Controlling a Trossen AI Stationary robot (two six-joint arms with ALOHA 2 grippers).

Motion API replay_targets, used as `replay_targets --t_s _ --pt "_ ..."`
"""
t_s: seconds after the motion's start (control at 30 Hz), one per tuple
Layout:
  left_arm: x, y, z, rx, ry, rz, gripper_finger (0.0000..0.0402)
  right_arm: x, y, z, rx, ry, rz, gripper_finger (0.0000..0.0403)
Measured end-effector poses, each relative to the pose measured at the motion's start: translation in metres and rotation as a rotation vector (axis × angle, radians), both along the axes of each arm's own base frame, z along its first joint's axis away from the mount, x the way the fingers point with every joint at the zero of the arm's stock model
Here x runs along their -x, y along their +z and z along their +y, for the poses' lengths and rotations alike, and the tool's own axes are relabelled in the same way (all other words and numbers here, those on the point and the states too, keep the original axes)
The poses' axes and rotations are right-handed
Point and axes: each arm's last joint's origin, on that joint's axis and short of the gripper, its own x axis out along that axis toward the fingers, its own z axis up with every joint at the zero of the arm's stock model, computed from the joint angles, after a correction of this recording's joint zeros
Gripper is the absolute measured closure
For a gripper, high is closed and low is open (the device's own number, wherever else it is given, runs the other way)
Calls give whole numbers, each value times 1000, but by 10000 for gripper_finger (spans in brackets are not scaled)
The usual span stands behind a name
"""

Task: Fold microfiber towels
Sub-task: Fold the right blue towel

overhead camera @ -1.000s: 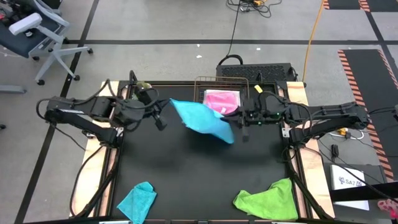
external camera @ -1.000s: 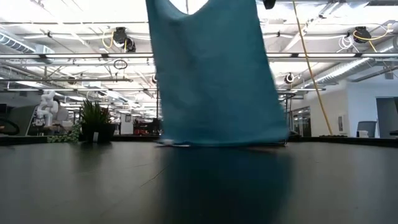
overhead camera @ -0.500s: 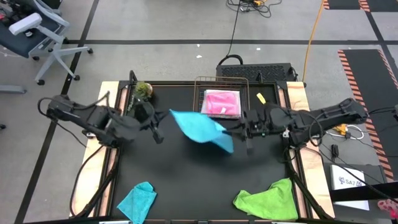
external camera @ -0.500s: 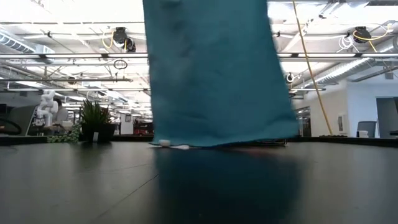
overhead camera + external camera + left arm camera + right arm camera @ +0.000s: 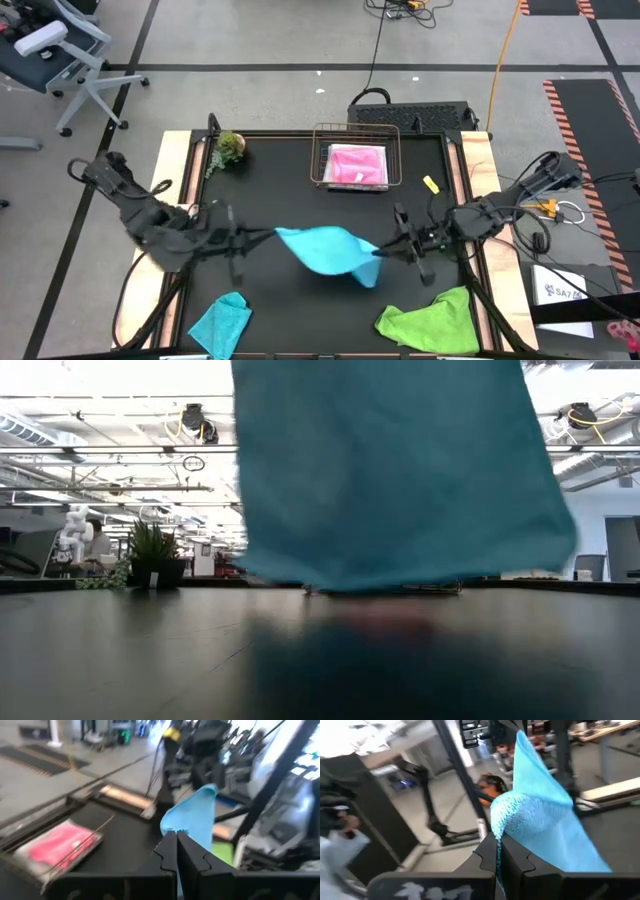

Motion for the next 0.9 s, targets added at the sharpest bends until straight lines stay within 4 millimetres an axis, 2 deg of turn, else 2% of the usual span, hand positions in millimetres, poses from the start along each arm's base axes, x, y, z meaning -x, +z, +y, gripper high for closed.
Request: replay_targets --t_s 0.13,0.3,0.4,0.77,0.9 --pt "18 24 -13 54 0 -95 401 5 11 10 -123 107 -82 403" --pt "29 30 -25 133 -64 -132 401 14 21 24 -247 237 -137 403" --pt "31 29 -32 217 -82 -144 401 15 19 31 -303 261 -111 403" --pt "18 7 -73 443 -100 -148 401 2 -1 57 -554 278 66 403" --pt "12 2 -86 469 -110 -167 401 1 -1 64 -572 303 51 403"
